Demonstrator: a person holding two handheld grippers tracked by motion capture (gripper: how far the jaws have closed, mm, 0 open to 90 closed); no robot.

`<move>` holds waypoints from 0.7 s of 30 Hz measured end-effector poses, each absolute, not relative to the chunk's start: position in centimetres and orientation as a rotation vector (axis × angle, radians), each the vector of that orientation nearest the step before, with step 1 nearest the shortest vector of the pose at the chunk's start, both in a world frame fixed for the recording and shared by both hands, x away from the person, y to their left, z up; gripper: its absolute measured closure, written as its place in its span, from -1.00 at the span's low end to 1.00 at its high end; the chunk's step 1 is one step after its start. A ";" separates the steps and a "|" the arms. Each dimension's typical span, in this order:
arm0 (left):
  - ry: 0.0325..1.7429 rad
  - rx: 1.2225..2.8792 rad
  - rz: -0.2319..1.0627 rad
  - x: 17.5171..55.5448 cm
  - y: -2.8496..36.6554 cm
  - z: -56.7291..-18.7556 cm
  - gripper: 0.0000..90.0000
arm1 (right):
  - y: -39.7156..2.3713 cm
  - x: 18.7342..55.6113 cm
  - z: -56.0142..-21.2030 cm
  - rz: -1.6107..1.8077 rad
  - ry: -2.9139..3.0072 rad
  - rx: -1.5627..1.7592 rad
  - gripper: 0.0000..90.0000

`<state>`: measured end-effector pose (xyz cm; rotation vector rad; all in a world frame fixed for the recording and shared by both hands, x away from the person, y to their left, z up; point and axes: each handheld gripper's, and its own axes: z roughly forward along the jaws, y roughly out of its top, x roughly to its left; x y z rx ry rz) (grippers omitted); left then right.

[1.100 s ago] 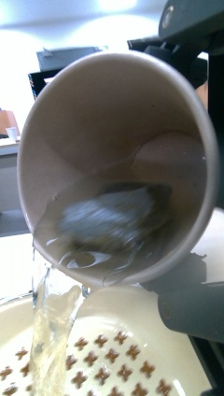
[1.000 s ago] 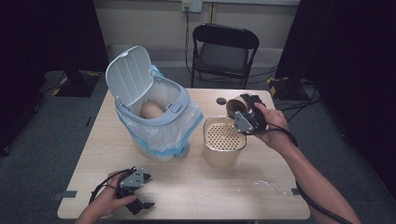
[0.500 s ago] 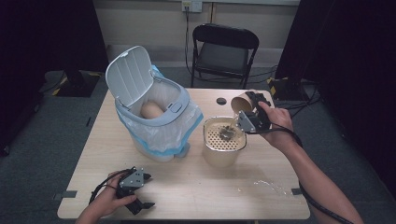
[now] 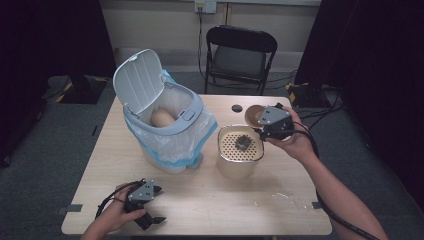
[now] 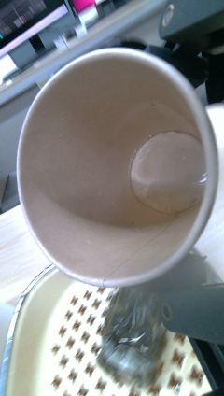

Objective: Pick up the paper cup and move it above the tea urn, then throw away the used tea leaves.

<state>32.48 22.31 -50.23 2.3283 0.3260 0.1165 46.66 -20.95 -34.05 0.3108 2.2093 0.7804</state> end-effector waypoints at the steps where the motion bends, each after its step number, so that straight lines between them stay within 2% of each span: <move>1: 0.327 2.328 0.116 32.5 22.3 -50.2 -1.00 | -21.0 46.7 -34.1 0.806 2.217 0.321 -0.35; 21: 0.327 2.329 0.117 32.5 22.3 -50.2 -1.00 | -22.3 48.4 -34.3 1.030 2.400 0.620 -0.36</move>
